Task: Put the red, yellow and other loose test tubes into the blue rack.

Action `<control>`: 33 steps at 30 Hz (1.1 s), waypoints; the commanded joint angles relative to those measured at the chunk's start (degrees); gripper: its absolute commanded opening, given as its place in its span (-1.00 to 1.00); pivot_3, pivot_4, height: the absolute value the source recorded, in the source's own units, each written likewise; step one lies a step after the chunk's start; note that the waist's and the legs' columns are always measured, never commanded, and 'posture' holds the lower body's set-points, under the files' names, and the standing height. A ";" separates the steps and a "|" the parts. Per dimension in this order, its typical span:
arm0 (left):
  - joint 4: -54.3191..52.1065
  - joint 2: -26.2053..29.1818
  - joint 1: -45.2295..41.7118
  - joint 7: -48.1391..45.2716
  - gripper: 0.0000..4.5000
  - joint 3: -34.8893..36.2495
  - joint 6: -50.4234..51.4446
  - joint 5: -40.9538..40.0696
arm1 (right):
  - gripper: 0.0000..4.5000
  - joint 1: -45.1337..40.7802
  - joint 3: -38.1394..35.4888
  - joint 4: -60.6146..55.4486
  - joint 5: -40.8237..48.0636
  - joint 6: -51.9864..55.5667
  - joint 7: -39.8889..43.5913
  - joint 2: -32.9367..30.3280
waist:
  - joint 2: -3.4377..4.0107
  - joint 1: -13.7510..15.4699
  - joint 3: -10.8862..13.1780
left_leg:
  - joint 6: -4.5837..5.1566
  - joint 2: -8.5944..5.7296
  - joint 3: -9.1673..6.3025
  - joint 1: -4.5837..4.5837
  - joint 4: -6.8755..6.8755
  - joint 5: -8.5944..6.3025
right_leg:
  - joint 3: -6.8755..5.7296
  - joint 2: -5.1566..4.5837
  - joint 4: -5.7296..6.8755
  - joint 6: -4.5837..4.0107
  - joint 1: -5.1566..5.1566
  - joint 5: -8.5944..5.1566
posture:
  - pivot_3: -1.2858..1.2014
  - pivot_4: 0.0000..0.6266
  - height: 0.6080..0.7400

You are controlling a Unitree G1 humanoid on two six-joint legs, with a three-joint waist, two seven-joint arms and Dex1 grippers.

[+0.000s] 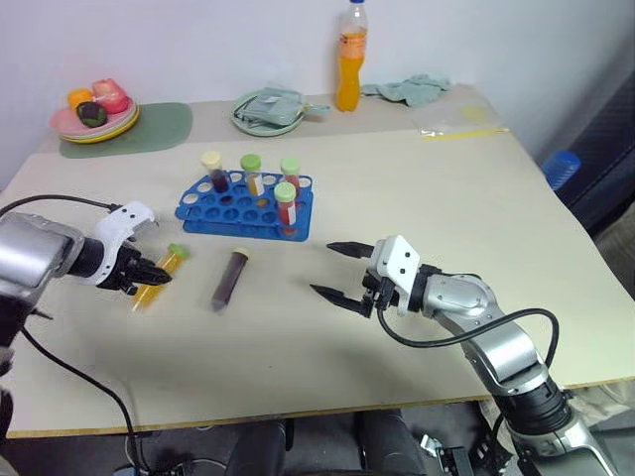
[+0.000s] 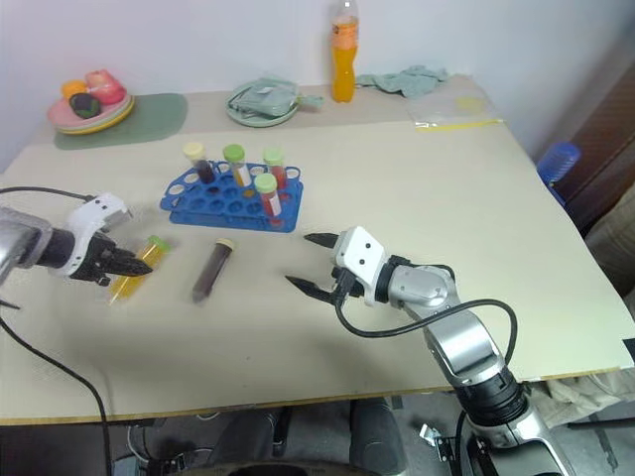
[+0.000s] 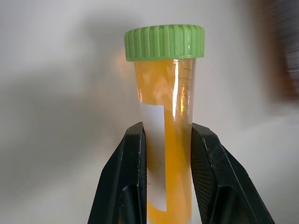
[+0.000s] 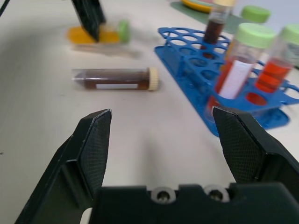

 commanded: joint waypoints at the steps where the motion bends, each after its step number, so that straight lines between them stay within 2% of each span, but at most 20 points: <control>1: -9.90 -6.46 4.87 7.57 -0.69 14.70 -5.18 -3.82 | 0.69 -0.92 -0.77 -0.41 -0.10 -1.55 -1.00 1.26 | -0.08 0.63 -0.04 | 0.00 -0.02 0.01 0.00 0.01 0.00 | 0.00 -0.02 -0.04 0.01 0.04 0.00 | 0.03 -0.52 1.00; 5: -18.31 -20.76 6.19 21.12 -0.69 20.49 -9.27 -5.22 | 0.69 -1.09 -1.73 0.67 -0.10 -1.27 -2.89 2.64 | -0.09 1.46 -0.07 | 0.01 -0.06 0.02 0.00 0.07 -0.01 | -0.02 -0.02 -0.05 0.01 0.07 0.01 | 0.03 -0.52 1.00; 7: -21.93 -30.10 5.73 33.72 -0.69 15.17 -18.49 4.30 | 0.69 -0.66 -2.80 0.04 2.36 1.02 -4.54 4.89 | -0.22 1.58 -0.14 | 0.01 -0.09 0.02 0.00 0.11 -0.01 | -0.05 -0.04 -0.08 0.02 0.13 0.02 | 0.03 -0.52 1.00; 9: -22.83 -38.00 4.90 42.02 -0.69 12.39 -23.08 8.81 | 0.69 -0.33 -3.19 -0.29 3.35 2.50 -5.29 6.16 | -0.27 1.55 -0.17 | 0.00 -0.18 0.05 0.02 0.14 -0.01 | -0.05 -0.04 -0.08 0.03 0.17 0.04 | 0.03 -0.52 1.00; 11: -22.30 -42.58 4.57 46.15 -0.69 10.93 -25.77 11.10 | 0.69 -0.19 -3.18 -0.42 3.42 3.16 -5.53 6.54 | -0.28 1.34 -0.17 | 0.00 -0.24 0.08 0.02 0.13 -0.01 | -0.05 -0.03 -0.08 0.03 0.15 0.04 | 0.03 -0.52 1.00; 14: -16.23 -48.03 4.49 53.25 -0.69 5.57 -35.02 18.75 | 0.69 -0.13 -3.64 -0.41 3.55 3.70 -6.05 6.59 | -0.25 1.14 -0.19 | 0.00 -0.22 0.18 0.04 0.07 -0.01 | -0.01 0.03 -0.01 0.02 0.04 0.04 | 0.03 -0.52 1.00; 17: -9.74 -51.56 3.91 57.99 -0.69 5.03 -41.44 21.49 | 0.69 -0.06 -3.93 -0.48 3.32 3.84 -6.46 6.48 | -0.25 1.14 -0.19 | 0.01 -0.22 0.29 0.06 0.07 -0.01 | 0.00 0.02 -0.02 0.02 0.06 0.04 | 0.03 -0.52 1.00; 22: -2.90 -54.24 3.19 57.10 -0.69 4.51 -51.92 20.57 | 0.69 0.29 -3.82 -1.06 3.08 4.05 -7.50 6.55 | -0.25 1.31 -0.19 | 0.01 -0.23 0.29 0.04 0.10 -0.01 | 0.00 0.02 -0.02 0.02 0.06 0.04 | 0.03 -0.52 1.00; 27: 3.07 -54.26 1.98 54.76 -0.69 3.47 -55.91 20.16 | 0.69 0.90 -4.23 -1.85 3.23 4.51 -8.68 6.48 | -0.25 1.31 -0.19 | 0.01 -0.24 0.29 0.04 0.10 -0.01 | -0.01 0.02 -0.02 0.02 0.07 0.04 | 0.03 -0.52 1.00; 33: 5.45 -54.81 1.42 52.21 -0.69 3.04 -55.96 18.84 | 0.69 0.88 -4.19 -2.16 3.36 4.75 -9.15 6.46 | -0.25 1.18 -0.19 | 0.01 -0.24 0.28 0.05 0.10 -0.01 | -0.01 0.03 -0.02 0.02 0.06 0.04 | 0.03 -0.52 1.00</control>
